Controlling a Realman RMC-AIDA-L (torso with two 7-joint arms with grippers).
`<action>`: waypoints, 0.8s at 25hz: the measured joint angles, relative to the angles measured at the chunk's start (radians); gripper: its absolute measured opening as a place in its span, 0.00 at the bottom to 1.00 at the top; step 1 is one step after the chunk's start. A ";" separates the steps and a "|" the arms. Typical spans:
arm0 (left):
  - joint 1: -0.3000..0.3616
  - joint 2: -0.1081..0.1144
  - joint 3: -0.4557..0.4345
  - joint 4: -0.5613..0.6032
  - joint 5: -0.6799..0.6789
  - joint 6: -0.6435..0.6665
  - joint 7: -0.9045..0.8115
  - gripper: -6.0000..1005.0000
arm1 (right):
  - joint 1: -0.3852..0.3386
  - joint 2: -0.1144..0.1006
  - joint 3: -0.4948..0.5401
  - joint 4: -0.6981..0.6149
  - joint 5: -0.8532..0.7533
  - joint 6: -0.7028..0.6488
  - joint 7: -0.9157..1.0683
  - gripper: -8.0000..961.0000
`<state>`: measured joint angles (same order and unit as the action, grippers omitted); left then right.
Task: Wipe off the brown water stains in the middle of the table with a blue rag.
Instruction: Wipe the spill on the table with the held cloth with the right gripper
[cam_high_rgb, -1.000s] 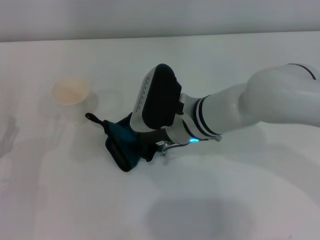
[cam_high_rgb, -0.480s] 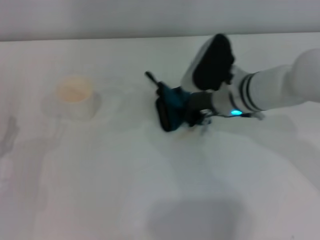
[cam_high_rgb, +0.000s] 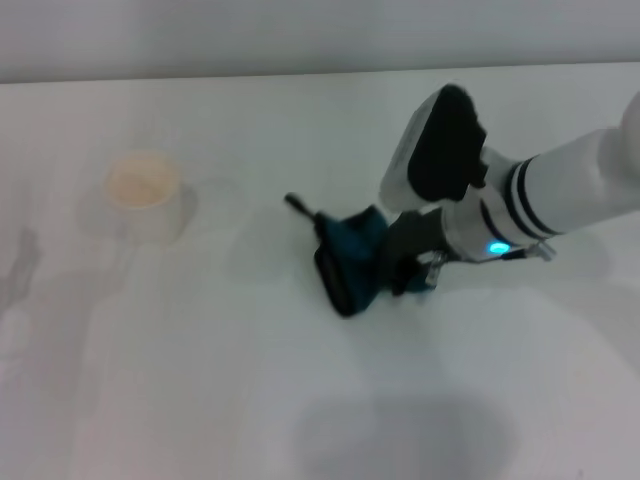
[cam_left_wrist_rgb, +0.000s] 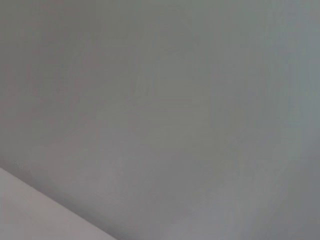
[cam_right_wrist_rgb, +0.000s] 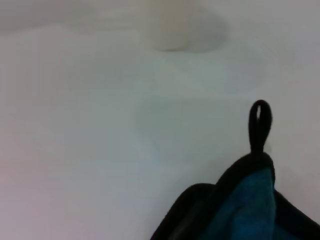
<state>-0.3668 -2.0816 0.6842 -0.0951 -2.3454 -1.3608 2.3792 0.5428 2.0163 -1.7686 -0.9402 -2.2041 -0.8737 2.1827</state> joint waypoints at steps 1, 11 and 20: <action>0.000 0.000 0.000 0.000 0.000 0.000 0.000 0.89 | -0.002 0.002 -0.008 -0.020 0.006 -0.046 -0.004 0.09; 0.000 0.002 0.000 0.000 0.000 0.004 0.000 0.89 | 0.004 0.007 -0.064 -0.075 0.047 -0.209 -0.025 0.09; 0.000 0.002 0.000 0.000 0.000 0.003 0.000 0.89 | -0.017 0.003 0.122 -0.064 0.035 -0.164 -0.017 0.10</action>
<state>-0.3666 -2.0800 0.6842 -0.0951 -2.3454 -1.3580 2.3792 0.5261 2.0192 -1.6462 -1.0042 -2.1687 -1.0381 2.1655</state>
